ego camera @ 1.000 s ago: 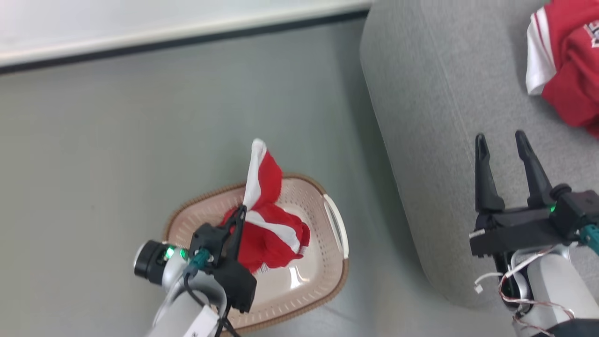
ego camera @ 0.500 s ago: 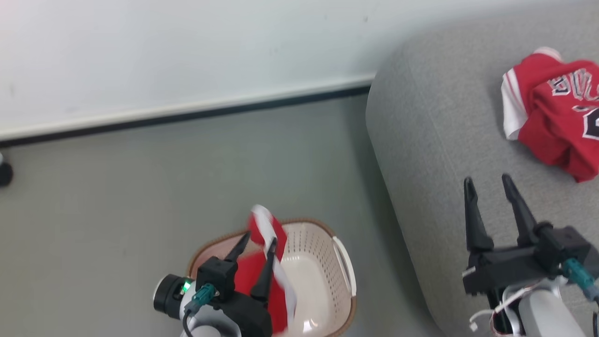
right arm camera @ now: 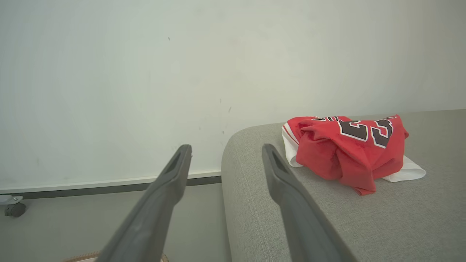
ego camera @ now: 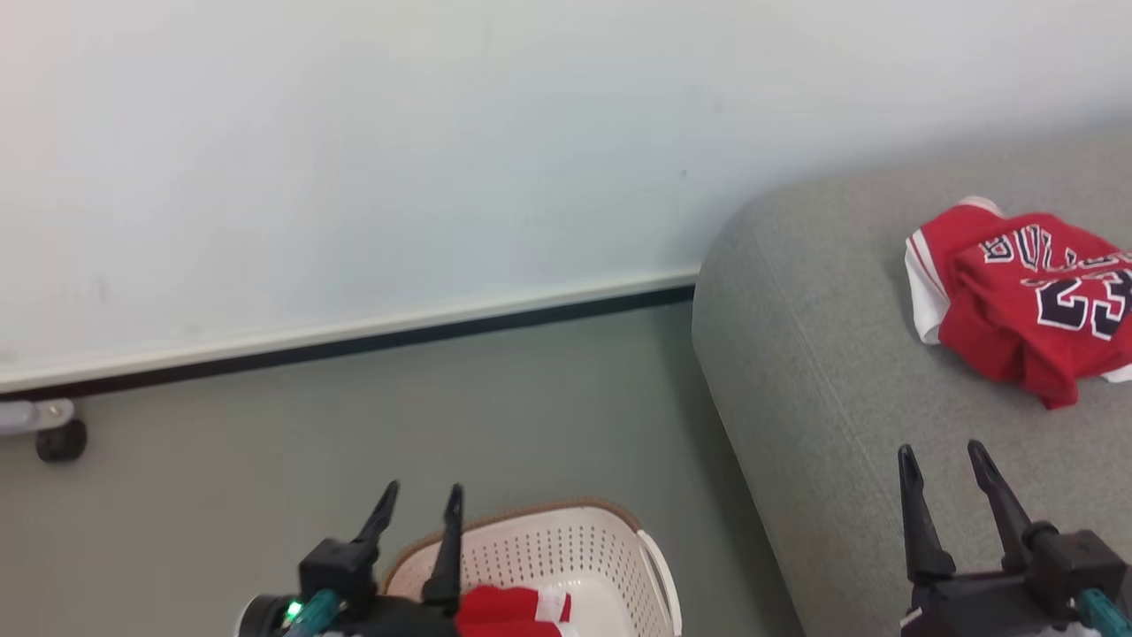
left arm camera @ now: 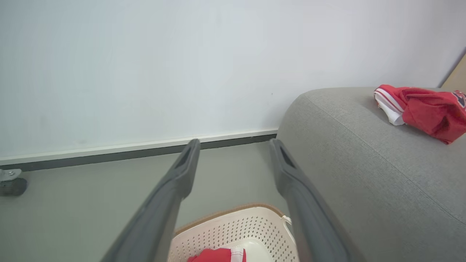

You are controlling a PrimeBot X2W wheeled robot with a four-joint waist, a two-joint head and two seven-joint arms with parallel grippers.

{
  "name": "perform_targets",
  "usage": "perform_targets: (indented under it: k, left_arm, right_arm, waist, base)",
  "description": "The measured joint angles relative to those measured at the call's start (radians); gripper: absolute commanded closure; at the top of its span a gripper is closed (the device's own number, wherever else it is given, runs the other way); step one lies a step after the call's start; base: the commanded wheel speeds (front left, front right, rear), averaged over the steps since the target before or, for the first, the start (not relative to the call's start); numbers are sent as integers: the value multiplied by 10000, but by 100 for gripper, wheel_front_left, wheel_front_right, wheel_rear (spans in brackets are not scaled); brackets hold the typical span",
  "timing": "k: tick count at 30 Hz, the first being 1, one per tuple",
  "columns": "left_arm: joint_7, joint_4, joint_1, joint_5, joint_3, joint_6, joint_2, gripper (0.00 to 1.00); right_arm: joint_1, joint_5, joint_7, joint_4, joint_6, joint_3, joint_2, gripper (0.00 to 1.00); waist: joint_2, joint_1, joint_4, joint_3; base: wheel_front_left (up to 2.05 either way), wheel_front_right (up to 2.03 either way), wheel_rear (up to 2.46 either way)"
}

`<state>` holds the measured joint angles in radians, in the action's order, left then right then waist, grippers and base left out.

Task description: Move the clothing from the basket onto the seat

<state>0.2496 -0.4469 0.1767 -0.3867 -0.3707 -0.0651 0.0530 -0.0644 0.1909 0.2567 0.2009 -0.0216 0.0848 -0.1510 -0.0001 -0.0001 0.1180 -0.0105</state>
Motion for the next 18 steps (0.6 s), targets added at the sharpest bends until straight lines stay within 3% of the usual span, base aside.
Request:
perform_targets:
  k: [9, 18]
  left_arm:
    - [0, 901, -1299, -27, 1099, -332, 669, 0]
    - [0, 1501, -2093, -25, 1689, -418, 1014, 0]
  right_arm:
    - [1168, -65, 0, -686, 63, -117, -100, 0]
    - [1607, -69, -2, -1103, 130, -94, -109, 0]
  waist:
    - [0, 0, -283, 1001]
    - [1, 1, -526, 1270]
  base:
    - [0, 0, 0]
    - [0, 0, 0]
